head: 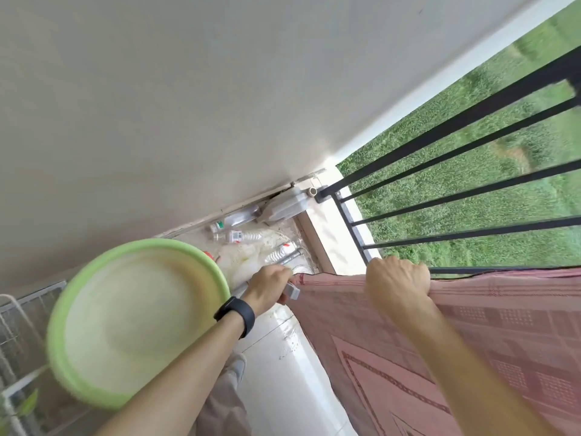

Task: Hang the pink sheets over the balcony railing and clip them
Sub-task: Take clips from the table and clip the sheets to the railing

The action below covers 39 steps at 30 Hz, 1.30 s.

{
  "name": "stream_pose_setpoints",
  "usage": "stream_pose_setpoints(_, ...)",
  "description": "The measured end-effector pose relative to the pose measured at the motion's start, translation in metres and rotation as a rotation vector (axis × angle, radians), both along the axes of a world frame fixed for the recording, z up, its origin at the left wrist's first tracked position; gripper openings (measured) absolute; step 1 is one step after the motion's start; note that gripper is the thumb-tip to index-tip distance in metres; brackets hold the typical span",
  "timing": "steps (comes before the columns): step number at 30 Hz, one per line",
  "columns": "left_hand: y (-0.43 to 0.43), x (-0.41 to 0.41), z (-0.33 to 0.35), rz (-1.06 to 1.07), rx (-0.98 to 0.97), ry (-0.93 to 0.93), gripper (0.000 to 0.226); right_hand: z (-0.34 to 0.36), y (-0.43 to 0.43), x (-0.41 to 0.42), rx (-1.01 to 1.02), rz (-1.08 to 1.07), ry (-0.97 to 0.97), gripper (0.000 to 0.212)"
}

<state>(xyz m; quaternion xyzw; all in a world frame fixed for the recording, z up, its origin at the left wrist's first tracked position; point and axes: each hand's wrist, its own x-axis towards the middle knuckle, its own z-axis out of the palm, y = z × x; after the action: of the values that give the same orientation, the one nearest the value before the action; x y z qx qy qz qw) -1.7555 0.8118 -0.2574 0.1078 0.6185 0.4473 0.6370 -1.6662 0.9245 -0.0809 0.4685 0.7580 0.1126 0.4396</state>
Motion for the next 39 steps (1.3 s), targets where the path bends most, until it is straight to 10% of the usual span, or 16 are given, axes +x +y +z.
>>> stream_pose_setpoints(4,0.024,0.006,0.004,-0.231,0.110,0.178,0.015,-0.013,-0.005,0.007,-0.013,0.104,0.129,0.034)
stream_pose_setpoints(9,0.060,0.025,0.009,-0.478,0.372,0.358,0.056,-0.016,-0.008,0.015,-0.018,0.239,0.167,0.017)
stream_pose_setpoints(12,0.073,0.038,0.008,-0.666,0.461,0.588,0.022,-0.015,-0.008,0.023,-0.046,0.308,0.174,0.019)
stream_pose_setpoints(25,0.071,0.042,-0.042,-0.416,0.466,0.628,0.020,-0.038,0.000,-0.006,0.009,0.018,-0.097,0.028)
stream_pose_setpoints(32,0.072,0.052,-0.096,-0.708,0.353,0.666,0.079,-0.050,-0.013,0.021,0.080,0.270,0.136,0.008)
stream_pose_setpoints(39,0.086,0.047,-0.100,-0.738,0.478,0.936,0.037,-0.053,-0.024,0.061,0.151,0.676,0.343,0.049)
